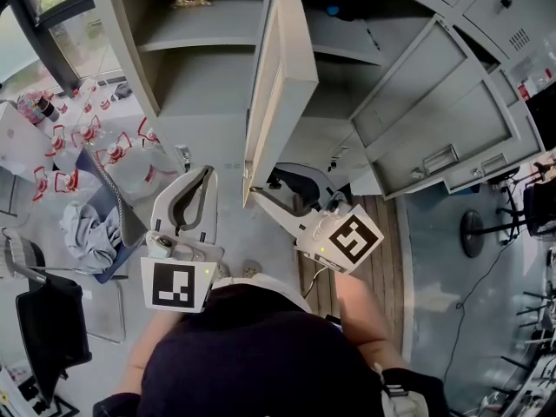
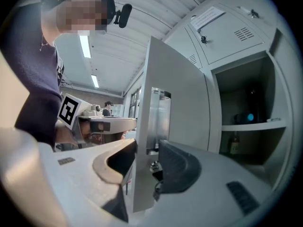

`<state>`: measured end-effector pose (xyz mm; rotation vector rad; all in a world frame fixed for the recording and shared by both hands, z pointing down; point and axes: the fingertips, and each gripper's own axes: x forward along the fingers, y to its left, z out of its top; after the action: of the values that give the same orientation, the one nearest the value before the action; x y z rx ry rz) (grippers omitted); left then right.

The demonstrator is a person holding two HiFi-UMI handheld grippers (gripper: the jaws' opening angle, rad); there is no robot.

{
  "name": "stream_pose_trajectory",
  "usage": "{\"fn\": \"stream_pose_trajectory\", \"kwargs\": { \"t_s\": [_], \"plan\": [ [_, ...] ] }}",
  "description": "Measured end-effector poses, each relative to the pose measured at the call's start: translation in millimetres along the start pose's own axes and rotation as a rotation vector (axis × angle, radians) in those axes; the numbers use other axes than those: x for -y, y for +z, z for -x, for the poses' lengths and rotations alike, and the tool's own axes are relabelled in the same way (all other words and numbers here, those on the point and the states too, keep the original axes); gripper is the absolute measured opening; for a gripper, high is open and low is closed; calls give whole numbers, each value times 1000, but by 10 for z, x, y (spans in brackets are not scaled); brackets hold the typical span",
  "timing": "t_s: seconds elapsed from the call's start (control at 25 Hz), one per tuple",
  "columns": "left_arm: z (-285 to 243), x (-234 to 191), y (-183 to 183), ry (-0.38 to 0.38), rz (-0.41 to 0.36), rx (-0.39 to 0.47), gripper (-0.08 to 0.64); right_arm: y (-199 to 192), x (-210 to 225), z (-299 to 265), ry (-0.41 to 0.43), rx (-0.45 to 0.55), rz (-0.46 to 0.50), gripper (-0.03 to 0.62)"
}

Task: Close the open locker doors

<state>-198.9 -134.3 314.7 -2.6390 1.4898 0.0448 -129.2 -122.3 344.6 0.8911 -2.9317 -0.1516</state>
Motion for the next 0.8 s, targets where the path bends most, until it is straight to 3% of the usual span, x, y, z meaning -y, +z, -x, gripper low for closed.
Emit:
{"fn": "stream_pose_trajectory", "kwargs": {
  "t_s": [0.8],
  "plan": [
    [362, -642, -22, 72, 17, 52, 3, 59, -211, -691, -100, 1, 3, 149]
  ]
}}
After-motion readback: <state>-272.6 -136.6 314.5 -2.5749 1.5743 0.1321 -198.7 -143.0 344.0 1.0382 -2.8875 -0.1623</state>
